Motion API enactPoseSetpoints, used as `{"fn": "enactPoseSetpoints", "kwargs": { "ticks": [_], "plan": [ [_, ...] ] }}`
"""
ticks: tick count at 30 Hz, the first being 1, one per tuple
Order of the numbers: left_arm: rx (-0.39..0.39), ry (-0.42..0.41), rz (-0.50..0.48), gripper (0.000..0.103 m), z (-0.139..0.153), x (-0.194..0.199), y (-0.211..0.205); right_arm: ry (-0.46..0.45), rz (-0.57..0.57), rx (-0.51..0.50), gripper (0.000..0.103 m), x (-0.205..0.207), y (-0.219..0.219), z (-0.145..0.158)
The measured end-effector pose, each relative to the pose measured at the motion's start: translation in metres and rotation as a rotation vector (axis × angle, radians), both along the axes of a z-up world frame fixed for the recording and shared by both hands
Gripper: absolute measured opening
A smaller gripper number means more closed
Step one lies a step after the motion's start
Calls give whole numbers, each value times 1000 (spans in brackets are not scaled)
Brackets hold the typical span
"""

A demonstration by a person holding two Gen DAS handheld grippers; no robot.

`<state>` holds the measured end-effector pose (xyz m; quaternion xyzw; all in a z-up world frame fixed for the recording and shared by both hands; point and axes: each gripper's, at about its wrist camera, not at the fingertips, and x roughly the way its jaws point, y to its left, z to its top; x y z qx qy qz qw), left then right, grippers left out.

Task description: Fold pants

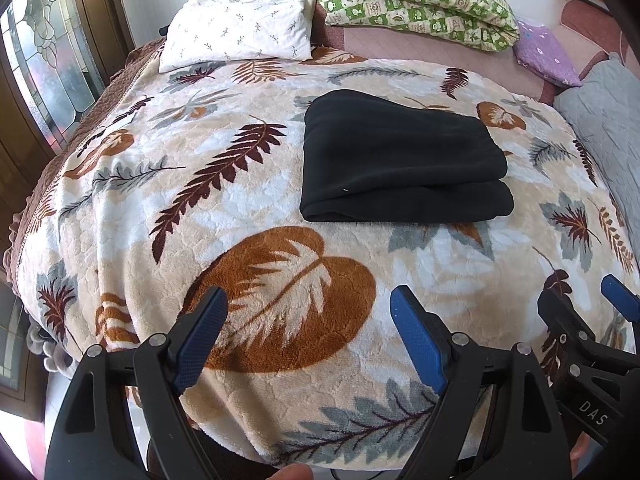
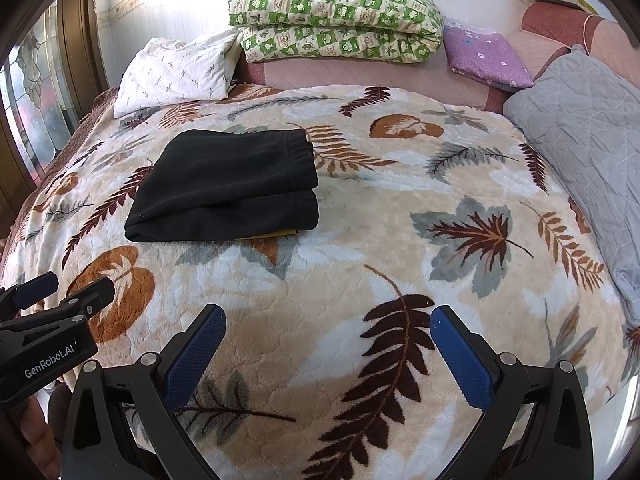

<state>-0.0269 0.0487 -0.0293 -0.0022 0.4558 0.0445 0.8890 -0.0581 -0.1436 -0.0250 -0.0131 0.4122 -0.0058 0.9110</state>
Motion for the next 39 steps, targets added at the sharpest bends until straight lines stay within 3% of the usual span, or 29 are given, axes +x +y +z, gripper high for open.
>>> {"fn": "enactPoseSetpoints", "kwargs": {
  "ticks": [39],
  "plan": [
    [-14, -9, -18, 84, 1, -2, 3, 4, 4, -8, 103, 0, -1, -3]
  ]
}}
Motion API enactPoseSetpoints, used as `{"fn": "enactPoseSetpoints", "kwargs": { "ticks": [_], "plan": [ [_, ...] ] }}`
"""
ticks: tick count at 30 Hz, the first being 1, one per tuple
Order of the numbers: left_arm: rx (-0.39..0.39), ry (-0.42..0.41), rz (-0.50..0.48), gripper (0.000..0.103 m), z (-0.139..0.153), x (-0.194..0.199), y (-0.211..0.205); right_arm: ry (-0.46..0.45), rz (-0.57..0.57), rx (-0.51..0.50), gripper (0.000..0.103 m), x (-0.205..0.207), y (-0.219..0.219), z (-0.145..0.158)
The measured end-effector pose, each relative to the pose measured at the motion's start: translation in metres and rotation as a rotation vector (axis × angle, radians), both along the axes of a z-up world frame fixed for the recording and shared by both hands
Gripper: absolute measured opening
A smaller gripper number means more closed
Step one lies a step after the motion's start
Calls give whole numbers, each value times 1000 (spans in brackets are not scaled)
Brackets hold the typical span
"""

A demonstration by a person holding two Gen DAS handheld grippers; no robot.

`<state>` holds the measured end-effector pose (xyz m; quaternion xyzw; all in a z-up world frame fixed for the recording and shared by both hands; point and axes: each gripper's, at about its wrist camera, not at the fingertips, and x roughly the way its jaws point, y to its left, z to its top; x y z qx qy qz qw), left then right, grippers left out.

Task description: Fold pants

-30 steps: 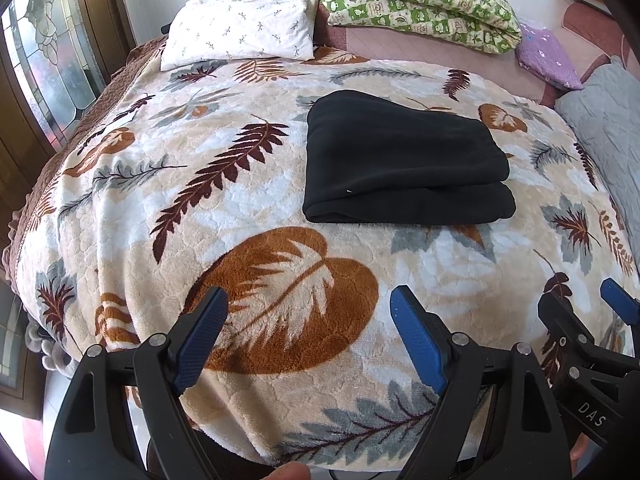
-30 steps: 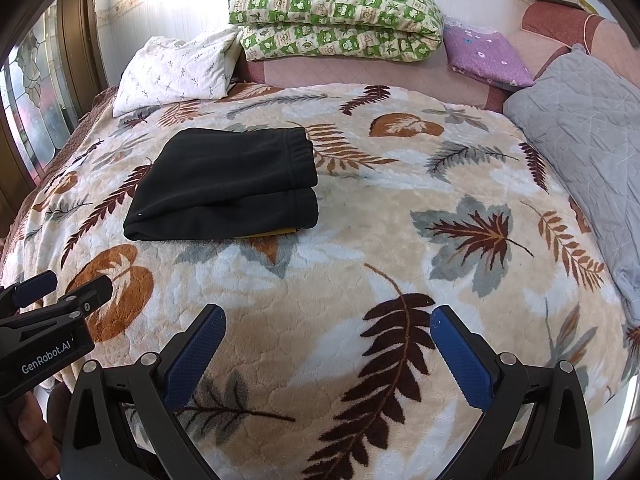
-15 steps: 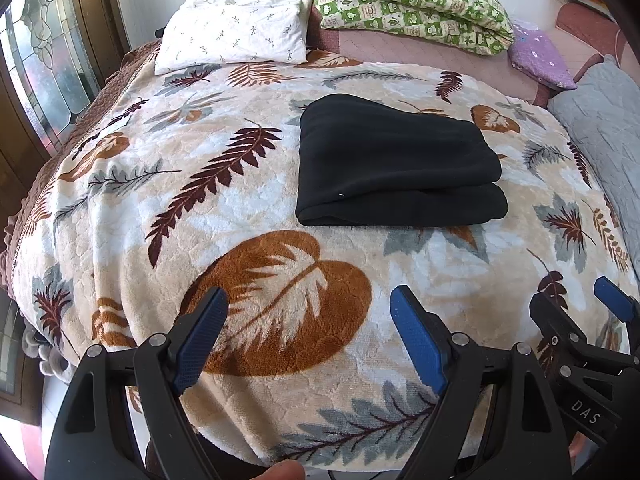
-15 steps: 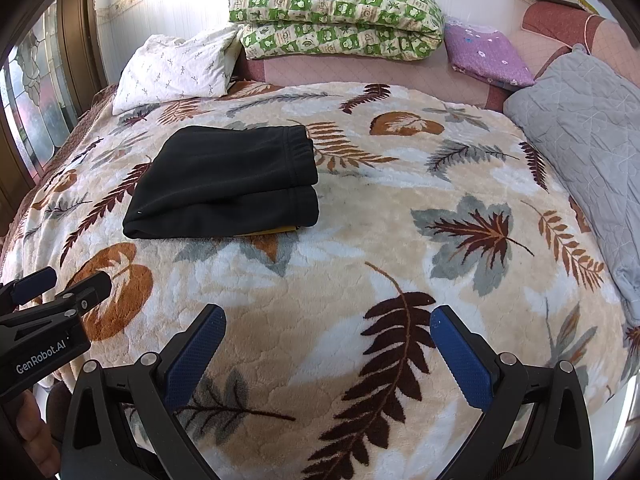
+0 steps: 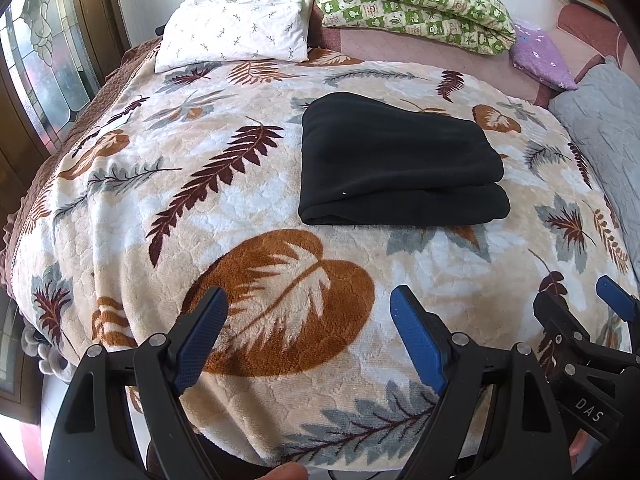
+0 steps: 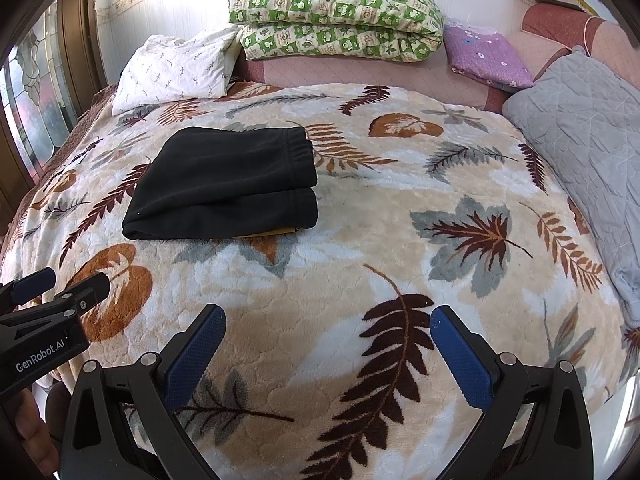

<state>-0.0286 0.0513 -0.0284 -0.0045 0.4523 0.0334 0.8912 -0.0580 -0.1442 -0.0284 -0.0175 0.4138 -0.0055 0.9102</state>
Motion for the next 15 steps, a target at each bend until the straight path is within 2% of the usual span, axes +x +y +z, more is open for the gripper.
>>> {"fn": "enactPoseSetpoints", "kwargs": {
  "ticks": [15],
  "plan": [
    [6, 2, -24, 84, 2, 1, -4, -2, 1, 0, 103, 1, -2, 3]
  ]
}}
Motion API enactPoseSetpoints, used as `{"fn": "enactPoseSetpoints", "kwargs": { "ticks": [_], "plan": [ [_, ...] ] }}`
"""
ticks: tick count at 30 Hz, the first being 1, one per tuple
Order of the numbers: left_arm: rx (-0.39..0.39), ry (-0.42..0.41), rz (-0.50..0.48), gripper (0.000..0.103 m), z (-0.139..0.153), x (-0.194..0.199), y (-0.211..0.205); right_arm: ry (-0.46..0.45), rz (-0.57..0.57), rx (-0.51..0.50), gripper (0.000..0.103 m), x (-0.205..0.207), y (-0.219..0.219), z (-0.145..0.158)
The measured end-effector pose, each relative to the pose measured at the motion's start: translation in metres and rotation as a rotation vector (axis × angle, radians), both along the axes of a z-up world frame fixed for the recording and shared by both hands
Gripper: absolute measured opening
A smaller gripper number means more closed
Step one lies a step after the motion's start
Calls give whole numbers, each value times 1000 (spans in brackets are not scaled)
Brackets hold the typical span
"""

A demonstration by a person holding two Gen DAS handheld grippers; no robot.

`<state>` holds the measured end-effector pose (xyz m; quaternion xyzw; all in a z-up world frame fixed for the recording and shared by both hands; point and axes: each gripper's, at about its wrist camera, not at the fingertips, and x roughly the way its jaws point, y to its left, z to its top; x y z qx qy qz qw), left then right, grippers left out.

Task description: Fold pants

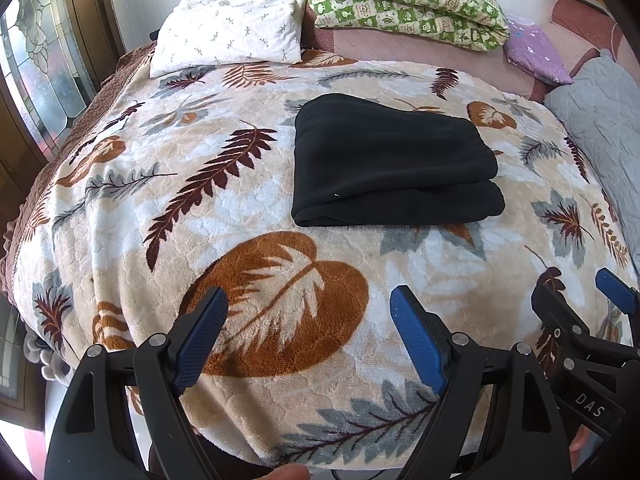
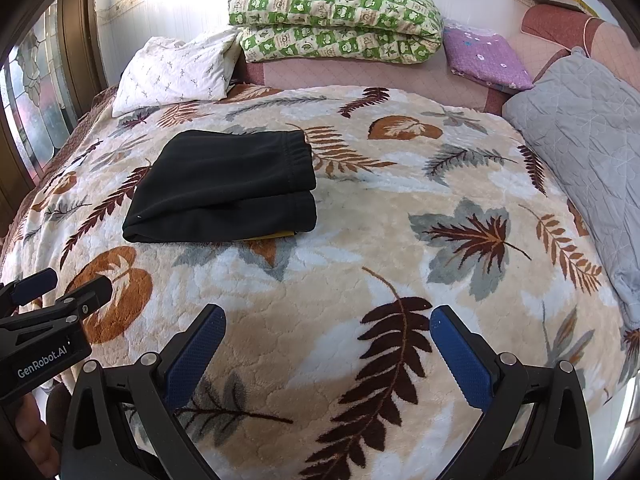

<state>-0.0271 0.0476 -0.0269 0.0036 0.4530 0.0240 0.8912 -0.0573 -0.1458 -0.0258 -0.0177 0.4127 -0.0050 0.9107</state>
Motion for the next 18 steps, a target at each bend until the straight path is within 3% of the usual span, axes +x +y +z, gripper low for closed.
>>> {"fn": "enactPoseSetpoints", "kwargs": {
  "ticks": [18],
  "plan": [
    [-1, 3, -40, 84, 4, 7, -14, -8, -25, -6, 103, 3, -15, 9]
  ]
}}
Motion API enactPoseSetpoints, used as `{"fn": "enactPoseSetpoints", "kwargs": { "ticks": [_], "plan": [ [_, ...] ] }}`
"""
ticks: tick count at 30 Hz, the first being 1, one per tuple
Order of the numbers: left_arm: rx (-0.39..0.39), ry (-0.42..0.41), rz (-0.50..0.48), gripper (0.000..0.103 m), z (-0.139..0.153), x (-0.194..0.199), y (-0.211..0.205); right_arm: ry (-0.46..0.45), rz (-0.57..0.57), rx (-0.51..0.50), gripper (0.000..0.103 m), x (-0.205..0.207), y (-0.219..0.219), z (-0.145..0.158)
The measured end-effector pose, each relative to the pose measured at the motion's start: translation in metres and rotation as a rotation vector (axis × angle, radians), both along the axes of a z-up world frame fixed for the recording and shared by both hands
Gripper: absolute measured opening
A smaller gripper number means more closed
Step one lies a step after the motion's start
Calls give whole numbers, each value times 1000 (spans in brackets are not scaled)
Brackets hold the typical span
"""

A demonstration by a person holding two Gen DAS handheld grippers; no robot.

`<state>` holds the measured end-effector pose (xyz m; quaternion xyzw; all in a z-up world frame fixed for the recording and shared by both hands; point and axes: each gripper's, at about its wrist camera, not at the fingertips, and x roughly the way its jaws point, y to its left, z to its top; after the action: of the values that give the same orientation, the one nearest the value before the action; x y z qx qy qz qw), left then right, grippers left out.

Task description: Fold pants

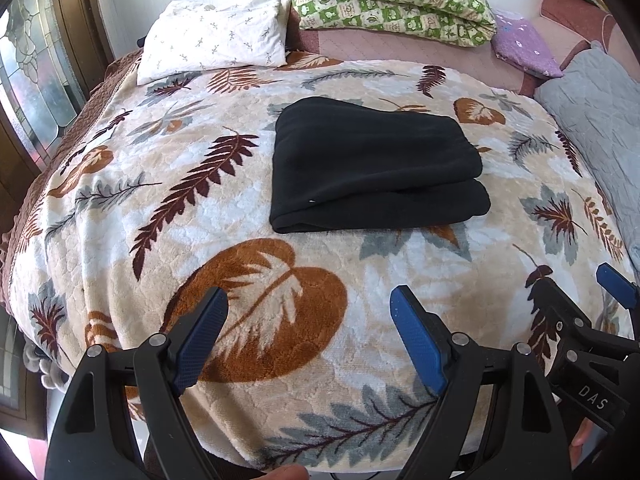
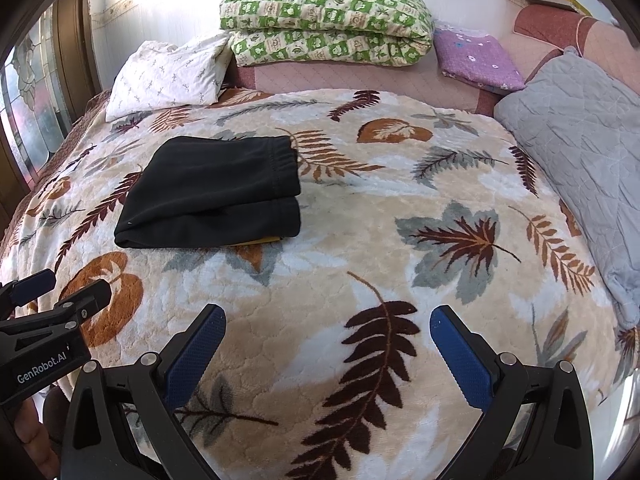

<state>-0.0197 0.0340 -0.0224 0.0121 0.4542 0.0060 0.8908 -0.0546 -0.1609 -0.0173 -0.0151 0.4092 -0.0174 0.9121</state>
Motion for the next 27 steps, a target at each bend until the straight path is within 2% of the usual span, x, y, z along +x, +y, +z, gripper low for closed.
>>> {"fn": "enactPoseSetpoints", "kwargs": {
  "ticks": [8, 17, 27],
  "plan": [
    [-50, 37, -46, 84, -1, 8, -26, -9, -58, 3, 103, -3, -25, -1],
    [-44, 45, -83, 84, -4, 7, -58, -5, -129, 27, 103, -7, -59, -6],
    [-45, 41, -61, 84, -4, 8, -51, 5, -139, 39, 103, -7, -66, -10]
  ]
}}
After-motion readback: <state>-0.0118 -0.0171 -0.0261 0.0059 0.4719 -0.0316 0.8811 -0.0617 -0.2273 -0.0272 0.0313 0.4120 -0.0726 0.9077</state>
